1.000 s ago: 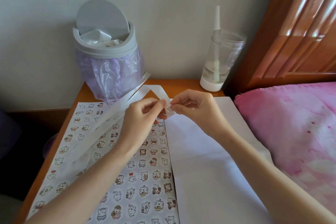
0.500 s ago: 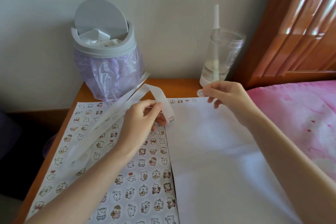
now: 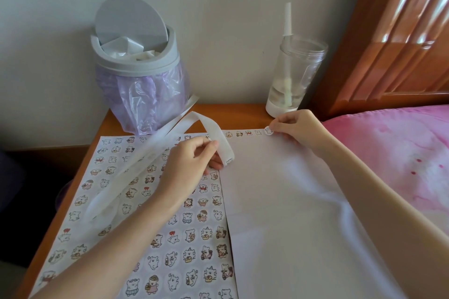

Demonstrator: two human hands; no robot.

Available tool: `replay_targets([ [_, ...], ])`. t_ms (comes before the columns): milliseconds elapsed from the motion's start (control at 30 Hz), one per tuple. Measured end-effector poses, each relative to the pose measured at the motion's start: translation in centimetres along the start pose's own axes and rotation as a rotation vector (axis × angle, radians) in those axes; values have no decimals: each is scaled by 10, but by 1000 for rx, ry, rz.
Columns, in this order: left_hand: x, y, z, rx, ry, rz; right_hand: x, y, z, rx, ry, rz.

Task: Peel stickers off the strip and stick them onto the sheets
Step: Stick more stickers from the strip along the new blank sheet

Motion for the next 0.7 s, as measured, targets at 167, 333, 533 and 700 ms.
replay_targets([
  [167, 1, 0, 0, -15, 8, 1, -1, 0, 3, -4, -1, 15],
  [333, 1, 0, 0, -39, 19, -2, -3, 2, 6, 34, -26, 24],
  [533, 1, 0, 0, -56, 33, -6, -7, 3, 8, 75, -64, 46],
  [700, 0, 0, -1, -60, 32, -3, -9, 3, 10, 106, -91, 51],
])
Point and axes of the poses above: each hand's wrist, its own x-axis away from the middle knuckle, its own y-axis out of the palm, z = x × y, the point moved 4 cm from there along -x, towards the middle knuckle, and after that the axes turned 6 degrees about x, right-handed, at the moved point
